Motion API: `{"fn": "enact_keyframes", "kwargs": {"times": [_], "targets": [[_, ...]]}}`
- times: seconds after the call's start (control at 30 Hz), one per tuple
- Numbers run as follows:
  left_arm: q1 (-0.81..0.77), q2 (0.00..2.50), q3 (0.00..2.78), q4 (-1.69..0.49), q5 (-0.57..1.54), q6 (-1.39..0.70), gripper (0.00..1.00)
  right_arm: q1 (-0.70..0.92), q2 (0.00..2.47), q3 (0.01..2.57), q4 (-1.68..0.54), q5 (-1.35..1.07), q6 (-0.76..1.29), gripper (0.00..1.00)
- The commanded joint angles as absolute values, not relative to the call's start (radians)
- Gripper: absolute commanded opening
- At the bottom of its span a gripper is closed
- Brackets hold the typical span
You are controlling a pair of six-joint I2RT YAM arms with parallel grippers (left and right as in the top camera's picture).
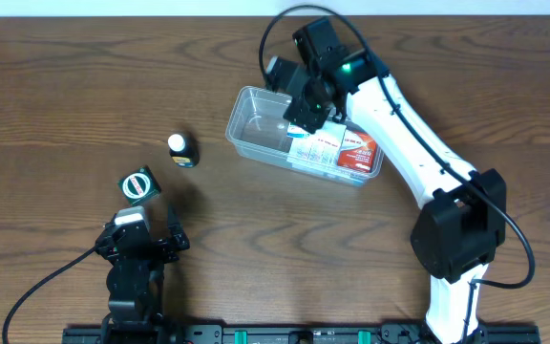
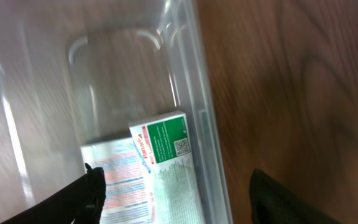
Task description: Pack container
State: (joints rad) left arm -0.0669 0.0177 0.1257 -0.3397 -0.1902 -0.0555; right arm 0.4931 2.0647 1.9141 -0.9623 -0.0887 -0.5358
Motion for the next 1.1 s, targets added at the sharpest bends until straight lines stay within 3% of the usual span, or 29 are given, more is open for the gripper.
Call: {"fn": "enact_keyframes", "kwargs": {"times": [0.0,0.07,0.23,0.3,0.7,1.07], "targets": [[-0.063,0.017,0.107,-0.350,-0.192,-0.068,0.98,0.458,2.064,1.952,-0.983,-0.187,-0.294,0.73],[-0.063,0.017,0.107,-0.350,-0.192,-0.068,0.98,0.426,2.064,1.952,-0.976,-0.271,-0.142,0.74],[-0.063,0.017,0.107,-0.350,-0.192,-0.068,0.98,0.380,2.065,1.924,-0.916,-0.330,0.123,0.49],[-0.063,0.017,0.107,-0.350,-0.192,-0.068,0.98,0.381,2.075,1.907,-0.872,-0.291,0.161,0.45],[-0.063,0.017,0.107,-0.350,-0.192,-0.068,0.98,0.435,2.265,1.895,-0.654,-0.266,0.207,0.41],[-0.063,0.017,0.107,-0.350,-0.192,-0.068,0.98,0.447,2.287,1.896,-0.669,-0.378,0.094,0.39]]}}
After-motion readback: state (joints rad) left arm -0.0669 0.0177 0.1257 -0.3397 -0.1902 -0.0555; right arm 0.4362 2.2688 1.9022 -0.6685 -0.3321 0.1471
